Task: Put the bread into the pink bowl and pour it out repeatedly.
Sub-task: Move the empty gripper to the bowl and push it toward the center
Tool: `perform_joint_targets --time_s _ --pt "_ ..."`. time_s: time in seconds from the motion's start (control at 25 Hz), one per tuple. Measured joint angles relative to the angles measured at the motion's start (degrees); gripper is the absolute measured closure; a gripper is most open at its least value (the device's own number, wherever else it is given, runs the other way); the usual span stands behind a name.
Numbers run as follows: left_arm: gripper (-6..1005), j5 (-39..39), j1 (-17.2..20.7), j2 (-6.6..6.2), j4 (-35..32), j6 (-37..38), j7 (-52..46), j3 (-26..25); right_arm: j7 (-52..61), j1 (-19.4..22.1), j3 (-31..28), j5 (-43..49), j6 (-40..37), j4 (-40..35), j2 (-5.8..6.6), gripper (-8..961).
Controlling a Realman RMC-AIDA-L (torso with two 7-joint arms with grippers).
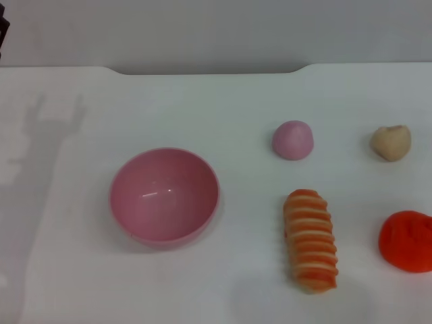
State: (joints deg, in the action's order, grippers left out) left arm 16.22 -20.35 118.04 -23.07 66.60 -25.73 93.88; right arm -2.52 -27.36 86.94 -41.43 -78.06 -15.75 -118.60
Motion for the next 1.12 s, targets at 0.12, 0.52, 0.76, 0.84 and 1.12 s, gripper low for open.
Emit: perform_joint_targets --time_s 0.12,0.52,0.76,0.84,1.12 --pt "185 0.0 0.4 -0.11 0.0 0.1 0.0 -0.3 0.0 0.2 0.3 0.0 0.0 0.1 -0.22 307" --pt "185 -0.1 1.2 -0.38 -0.6 0.2 0.1 -0.5 0.0 0.6 0.6 0.4 0.0 0.3 -0.32 306" --pt "184 -3.4 2.1 -2.68 -5.9 -9.3 -1.2 -0.6 0.1 -0.1 0.7 0.5 0.5 2.2 -0.09 307" --pt "184 -5.6 3.0 -4.14 -11.5 -17.1 -3.2 -0.7 0.1 -0.3 0.6 0.5 0.6 3.0 0.0 307" --pt "184 -17.2 6.7 -8.89 -32.1 -38.0 -16.1 -0.8 0.1 -0.3 0.3 0.5 1.3 4.9 0.04 306"
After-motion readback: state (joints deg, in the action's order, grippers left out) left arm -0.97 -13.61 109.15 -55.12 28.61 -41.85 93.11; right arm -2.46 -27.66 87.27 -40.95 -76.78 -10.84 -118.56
